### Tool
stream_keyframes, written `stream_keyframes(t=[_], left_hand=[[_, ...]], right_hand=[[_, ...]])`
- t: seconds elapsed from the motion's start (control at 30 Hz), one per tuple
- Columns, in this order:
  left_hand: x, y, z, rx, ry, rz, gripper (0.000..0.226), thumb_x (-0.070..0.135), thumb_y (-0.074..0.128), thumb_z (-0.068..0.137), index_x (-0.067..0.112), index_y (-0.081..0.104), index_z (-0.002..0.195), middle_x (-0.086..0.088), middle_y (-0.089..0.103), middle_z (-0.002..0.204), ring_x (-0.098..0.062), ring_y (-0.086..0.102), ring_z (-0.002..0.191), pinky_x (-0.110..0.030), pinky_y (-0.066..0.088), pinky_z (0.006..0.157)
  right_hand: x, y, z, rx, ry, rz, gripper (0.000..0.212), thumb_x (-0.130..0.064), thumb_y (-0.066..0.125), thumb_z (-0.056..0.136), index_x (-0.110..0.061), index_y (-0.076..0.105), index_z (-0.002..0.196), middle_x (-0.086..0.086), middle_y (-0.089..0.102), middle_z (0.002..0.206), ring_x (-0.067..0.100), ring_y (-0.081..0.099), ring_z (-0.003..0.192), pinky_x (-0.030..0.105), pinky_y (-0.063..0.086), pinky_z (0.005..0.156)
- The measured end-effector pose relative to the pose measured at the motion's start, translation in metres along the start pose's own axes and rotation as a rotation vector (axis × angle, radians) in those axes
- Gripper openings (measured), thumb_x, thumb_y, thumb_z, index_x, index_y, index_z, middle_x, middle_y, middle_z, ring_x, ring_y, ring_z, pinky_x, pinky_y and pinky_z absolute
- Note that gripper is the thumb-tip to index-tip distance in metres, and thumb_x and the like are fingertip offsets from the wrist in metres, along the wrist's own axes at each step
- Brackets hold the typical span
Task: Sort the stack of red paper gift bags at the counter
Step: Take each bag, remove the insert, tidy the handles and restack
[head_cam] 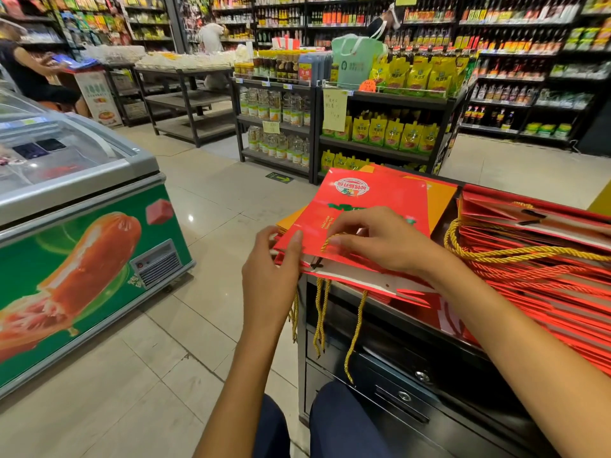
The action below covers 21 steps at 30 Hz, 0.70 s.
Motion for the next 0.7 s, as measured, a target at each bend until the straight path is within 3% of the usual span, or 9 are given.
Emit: stream_keyframes(t=[0.1,0.27,0.33,0.4,0.47,0.53,0.6,0.7], left_hand=[[-0.019,0.008,0.001,-0.045,-0.150,-0.082,0.023,0.029,0.064,0.100,0.021,0.062,0.121,0.002,0.069,0.109,-0.014,0.074,0.077,-0.041,0.065,0.068],[-0.028,0.005,0.003,-0.024,-0.184,-0.176,0.028,0.025,0.067,0.099,0.017,0.063,0.126,-0.006,0.071,0.112,-0.021,0.076,0.088,-0.042,0.065,0.071],[-0.038,0.003,-0.005,0.027,-0.307,-0.332,0.029,0.034,0.066,0.099,0.017,0.061,0.123,-0.009,0.073,0.108,-0.021,0.076,0.089,-0.037,0.065,0.073],[-0.048,0.003,-0.019,0.043,-0.433,-0.436,0.046,0.052,0.063,0.095,0.014,0.063,0.121,-0.010,0.076,0.104,-0.019,0.076,0.092,-0.035,0.063,0.078],[-0.054,0.016,-0.035,-0.047,-0.509,-0.486,0.056,0.060,0.061,0.092,0.011,0.069,0.118,-0.012,0.078,0.103,-0.023,0.076,0.096,-0.038,0.062,0.085],[-0.045,0.035,-0.049,-0.156,-0.534,-0.544,0.050,0.054,0.065,0.092,0.012,0.070,0.118,-0.013,0.078,0.103,-0.026,0.076,0.097,-0.041,0.061,0.089],[-0.029,0.043,-0.050,-0.162,-0.463,-0.542,0.043,0.043,0.074,0.089,0.019,0.066,0.125,-0.012,0.077,0.107,-0.027,0.076,0.099,-0.043,0.062,0.087],[-0.001,0.033,-0.033,-0.063,-0.320,-0.575,0.039,0.012,0.077,0.089,0.025,0.062,0.122,-0.015,0.076,0.107,-0.028,0.076,0.095,-0.040,0.064,0.080]], right_hand=[[-0.002,-0.006,0.000,0.074,-0.030,0.052,0.009,-0.017,0.065,0.100,-0.010,0.071,0.102,-0.003,0.074,0.083,0.012,0.073,0.078,0.035,0.056,0.073],[0.002,-0.008,-0.002,0.143,-0.002,0.036,0.009,-0.022,0.069,0.097,-0.015,0.074,0.102,-0.005,0.075,0.087,0.012,0.072,0.083,0.043,0.056,0.078],[0.008,-0.012,-0.003,0.091,0.063,-0.097,0.017,-0.032,0.069,0.096,-0.023,0.073,0.110,-0.009,0.074,0.101,0.010,0.068,0.096,0.043,0.054,0.087],[0.015,-0.010,-0.007,-0.050,0.148,-0.301,0.035,-0.046,0.066,0.095,-0.030,0.066,0.127,-0.008,0.067,0.123,0.012,0.061,0.114,0.040,0.049,0.100],[0.024,0.002,-0.013,-0.213,0.196,-0.425,0.047,-0.053,0.062,0.095,-0.028,0.059,0.136,-0.005,0.060,0.132,0.017,0.055,0.123,0.037,0.045,0.104],[0.028,0.018,-0.016,-0.272,0.204,-0.416,0.048,-0.058,0.056,0.096,-0.026,0.059,0.132,-0.002,0.060,0.124,0.020,0.057,0.116,0.040,0.047,0.100],[0.023,0.024,-0.014,-0.223,0.187,-0.363,0.054,-0.068,0.047,0.092,-0.025,0.061,0.122,-0.004,0.062,0.114,0.018,0.058,0.105,0.043,0.049,0.094],[0.014,0.022,-0.010,-0.131,0.169,-0.213,0.053,-0.065,0.051,0.095,-0.030,0.058,0.134,-0.008,0.062,0.130,0.013,0.057,0.116,0.040,0.048,0.101]])
Point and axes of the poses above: each hand's wrist, its own z-axis towards the middle knuckle, its own y-axis out of the palm, x = y × z, the point moved 10 cm from there along z, towards the middle knuckle
